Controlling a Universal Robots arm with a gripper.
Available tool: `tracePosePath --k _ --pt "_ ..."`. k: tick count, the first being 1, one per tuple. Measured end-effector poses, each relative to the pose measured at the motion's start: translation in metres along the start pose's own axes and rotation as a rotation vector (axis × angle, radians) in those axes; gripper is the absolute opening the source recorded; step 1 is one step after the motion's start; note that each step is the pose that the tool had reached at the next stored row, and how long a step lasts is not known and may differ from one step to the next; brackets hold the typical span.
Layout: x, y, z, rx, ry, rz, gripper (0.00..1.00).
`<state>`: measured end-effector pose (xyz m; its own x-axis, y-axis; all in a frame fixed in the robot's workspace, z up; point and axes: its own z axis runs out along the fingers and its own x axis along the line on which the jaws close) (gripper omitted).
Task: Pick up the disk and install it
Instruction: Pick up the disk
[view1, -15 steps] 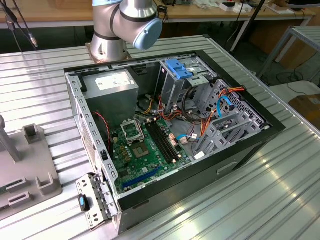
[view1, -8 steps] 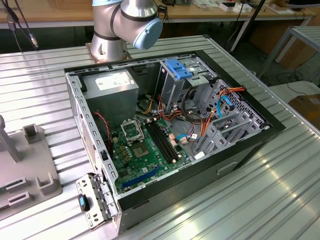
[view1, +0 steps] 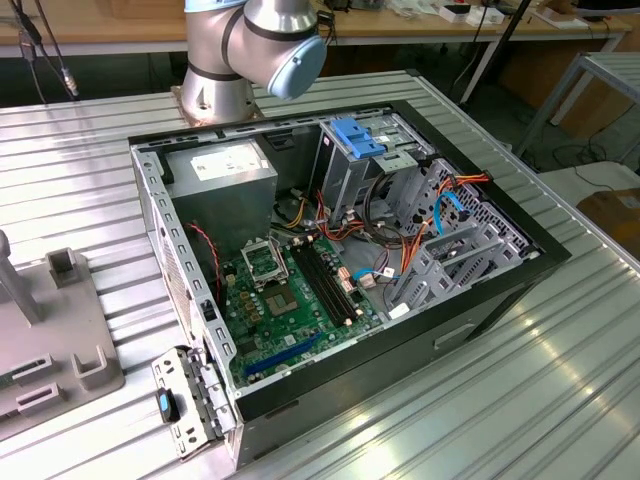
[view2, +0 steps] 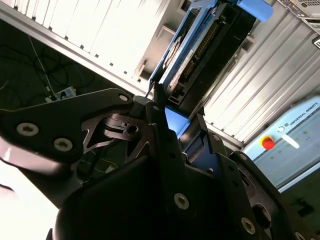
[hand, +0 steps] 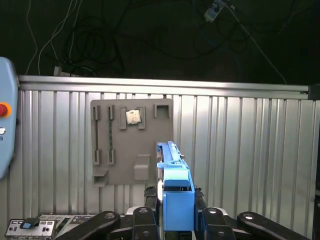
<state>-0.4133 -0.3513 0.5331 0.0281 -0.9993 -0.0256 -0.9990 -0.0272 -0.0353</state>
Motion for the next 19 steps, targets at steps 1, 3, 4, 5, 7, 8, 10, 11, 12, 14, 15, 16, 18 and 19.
tracePosePath --k 1,3,4,5,7,8,10,11,12,14,15,16,18,19 --pt "0.0001 -0.0024 0.0 -0.0001 0.0 0.0 0.37" --pt "0.0002 -0.0079 0.0002 -0.0002 0.0001 0.0 0.37" --pt "0.0003 -0.0106 0.0003 -0.0001 0.0 0.0 0.37" --pt "0.0004 -0.013 0.0004 -0.0001 0.0 0.0 0.37" --pt "0.0005 -0.0166 0.0006 -0.0001 0.0 0.0 0.37" --pt "0.0005 -0.0193 0.0007 0.0 -0.0002 0.0 0.37" --pt "0.0008 -0.0275 0.0009 -0.0001 -0.0002 0.0 0.37" --pt "0.0008 -0.0292 0.001 -0.0001 -0.0003 0.0 0.37" --pt "0.0009 -0.0307 0.001 0.0 -0.0002 0.0 0.37" --pt "0.0011 -0.0373 0.0013 0.0 -0.0004 0.0 0.37" --pt "0.0012 -0.0407 0.0014 -0.0001 -0.0003 0.0 0.37" --pt "0.0013 -0.0441 0.0015 -0.0001 -0.0003 0.0 0.37" --pt "0.0014 -0.0492 0.0017 -0.0001 -0.0004 0.0 0.37" --pt "0.0015 -0.0531 0.0018 -0.0001 -0.0003 0.0 0.37"
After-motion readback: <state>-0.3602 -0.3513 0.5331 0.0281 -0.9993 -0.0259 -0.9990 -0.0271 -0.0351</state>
